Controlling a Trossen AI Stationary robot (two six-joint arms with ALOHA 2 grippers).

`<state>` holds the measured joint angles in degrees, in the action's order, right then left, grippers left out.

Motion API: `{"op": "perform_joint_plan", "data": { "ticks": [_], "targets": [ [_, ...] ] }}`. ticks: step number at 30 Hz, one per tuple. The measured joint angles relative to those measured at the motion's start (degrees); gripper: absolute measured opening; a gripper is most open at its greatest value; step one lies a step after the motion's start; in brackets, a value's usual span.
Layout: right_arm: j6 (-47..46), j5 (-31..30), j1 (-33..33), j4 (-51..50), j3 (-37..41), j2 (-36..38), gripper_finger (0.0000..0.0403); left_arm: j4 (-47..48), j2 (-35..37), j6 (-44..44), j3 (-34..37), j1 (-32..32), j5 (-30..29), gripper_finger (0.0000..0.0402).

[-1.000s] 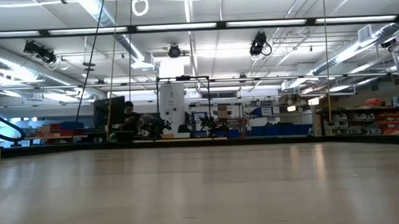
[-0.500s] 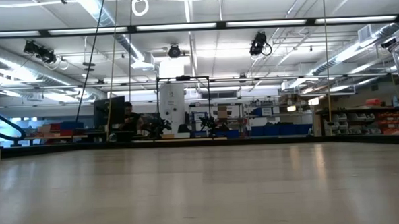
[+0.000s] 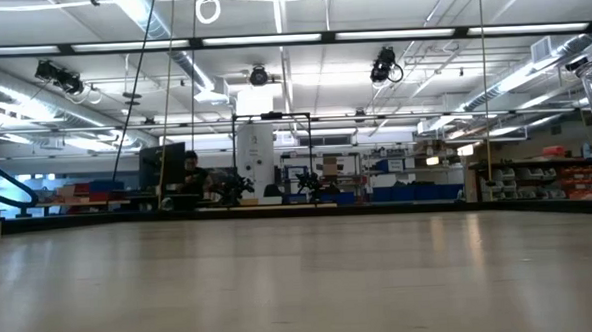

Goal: Pick and place USB-C Cables
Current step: Put the blue USB cable into the transparent bin

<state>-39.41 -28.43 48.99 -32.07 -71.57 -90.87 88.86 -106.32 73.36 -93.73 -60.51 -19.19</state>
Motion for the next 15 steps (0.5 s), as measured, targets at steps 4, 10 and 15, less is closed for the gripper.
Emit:
{"op": "perform_joint_plan", "data": {
  "ticks": [4,10,15],
  "targets": [
    [13.6,-0.1,-1.8,11.0,0.0,0.0,0.0236,0.5,-0.3,-15.6,0.0,-2.8,4.3,0.0189],
    [29.8,3.1,-3.6,24.6,0.0,0.0,0.0236,1.1,-0.6,-28.7,2.1,-5.1,6.0,0.0184],
    [34.7,6.6,-4.7,29.1,0.0,0.0,0.0236,1.2,-0.6,-35.7,7.5,-4.9,6.4,0.0179]
  ]
}}
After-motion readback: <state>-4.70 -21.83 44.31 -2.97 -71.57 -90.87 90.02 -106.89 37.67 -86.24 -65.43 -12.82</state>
